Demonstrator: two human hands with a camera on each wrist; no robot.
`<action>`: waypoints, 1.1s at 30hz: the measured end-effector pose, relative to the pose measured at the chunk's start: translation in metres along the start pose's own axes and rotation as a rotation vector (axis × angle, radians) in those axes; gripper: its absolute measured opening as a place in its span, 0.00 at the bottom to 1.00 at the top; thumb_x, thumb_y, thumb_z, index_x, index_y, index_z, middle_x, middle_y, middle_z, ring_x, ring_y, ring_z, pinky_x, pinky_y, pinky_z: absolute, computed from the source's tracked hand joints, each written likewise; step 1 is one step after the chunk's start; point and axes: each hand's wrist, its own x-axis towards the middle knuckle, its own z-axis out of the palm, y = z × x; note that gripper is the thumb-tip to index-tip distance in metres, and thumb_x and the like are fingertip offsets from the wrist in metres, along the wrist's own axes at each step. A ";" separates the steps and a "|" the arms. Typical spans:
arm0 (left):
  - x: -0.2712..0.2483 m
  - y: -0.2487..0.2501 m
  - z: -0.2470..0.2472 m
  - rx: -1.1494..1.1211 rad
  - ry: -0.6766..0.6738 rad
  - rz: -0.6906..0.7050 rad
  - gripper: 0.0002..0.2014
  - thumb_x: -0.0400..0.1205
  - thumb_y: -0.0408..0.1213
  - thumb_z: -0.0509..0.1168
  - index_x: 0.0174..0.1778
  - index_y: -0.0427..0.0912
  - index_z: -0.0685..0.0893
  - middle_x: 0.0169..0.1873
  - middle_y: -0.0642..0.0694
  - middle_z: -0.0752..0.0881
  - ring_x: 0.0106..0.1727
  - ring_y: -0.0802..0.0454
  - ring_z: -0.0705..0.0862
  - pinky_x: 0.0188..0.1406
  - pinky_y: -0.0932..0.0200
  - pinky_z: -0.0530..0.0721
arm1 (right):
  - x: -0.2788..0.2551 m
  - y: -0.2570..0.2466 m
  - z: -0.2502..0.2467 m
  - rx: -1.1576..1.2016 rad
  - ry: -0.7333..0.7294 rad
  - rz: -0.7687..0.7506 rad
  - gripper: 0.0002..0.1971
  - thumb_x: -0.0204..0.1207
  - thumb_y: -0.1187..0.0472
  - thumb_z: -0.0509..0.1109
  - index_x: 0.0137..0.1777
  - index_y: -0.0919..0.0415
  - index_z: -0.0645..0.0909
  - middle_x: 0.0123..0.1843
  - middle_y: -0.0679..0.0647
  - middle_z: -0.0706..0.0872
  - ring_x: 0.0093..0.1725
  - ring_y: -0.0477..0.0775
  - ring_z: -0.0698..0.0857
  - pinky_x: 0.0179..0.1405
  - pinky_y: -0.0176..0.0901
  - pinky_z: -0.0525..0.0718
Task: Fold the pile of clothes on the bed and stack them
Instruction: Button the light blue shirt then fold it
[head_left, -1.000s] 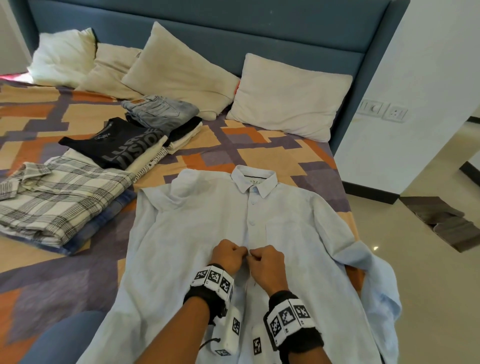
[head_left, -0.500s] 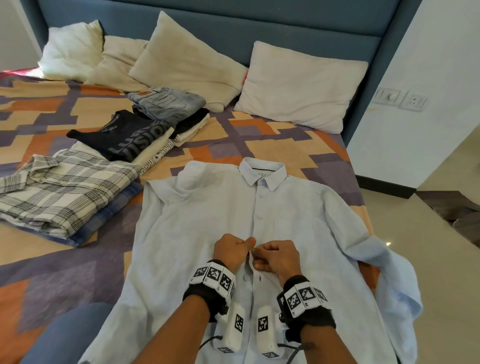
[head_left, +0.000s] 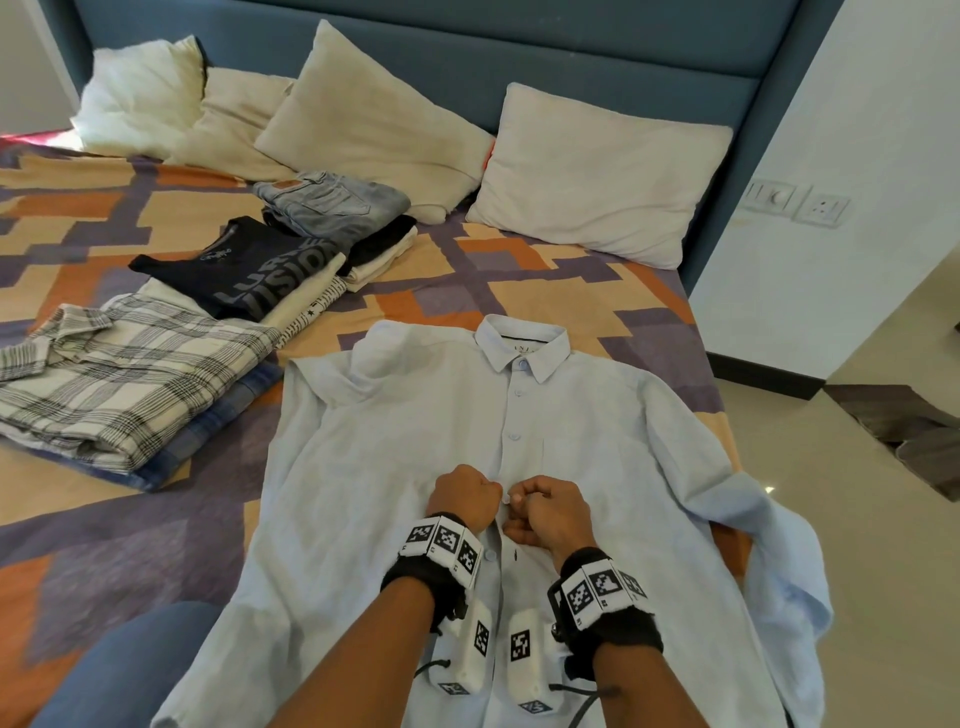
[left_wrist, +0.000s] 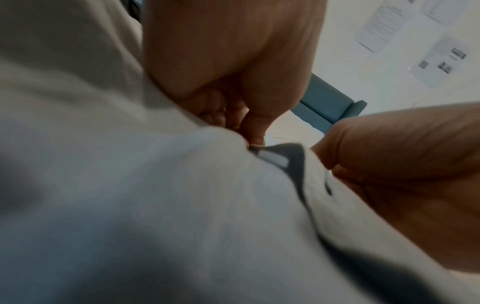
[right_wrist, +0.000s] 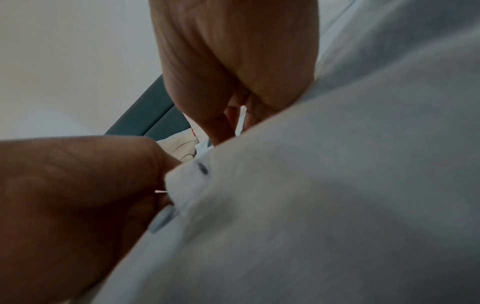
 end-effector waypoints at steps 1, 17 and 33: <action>0.000 0.002 0.000 0.021 0.011 0.007 0.13 0.81 0.39 0.64 0.32 0.38 0.81 0.26 0.48 0.79 0.34 0.47 0.79 0.36 0.58 0.77 | -0.001 -0.001 0.000 -0.011 0.009 -0.011 0.13 0.77 0.76 0.61 0.38 0.67 0.86 0.33 0.61 0.88 0.27 0.56 0.87 0.34 0.49 0.91; -0.095 -0.026 0.011 -0.263 0.206 0.051 0.11 0.78 0.30 0.65 0.31 0.34 0.88 0.27 0.44 0.88 0.28 0.51 0.83 0.31 0.56 0.86 | -0.072 0.045 0.006 -0.551 0.179 -0.352 0.08 0.75 0.55 0.75 0.42 0.55 0.79 0.43 0.51 0.85 0.42 0.51 0.83 0.37 0.37 0.76; -0.070 -0.025 -0.004 -0.166 -0.064 -0.087 0.11 0.75 0.38 0.71 0.42 0.30 0.86 0.29 0.41 0.86 0.25 0.47 0.82 0.24 0.62 0.79 | -0.086 0.048 0.005 -0.386 0.096 -0.429 0.25 0.72 0.72 0.67 0.19 0.53 0.64 0.14 0.46 0.68 0.22 0.44 0.62 0.25 0.34 0.62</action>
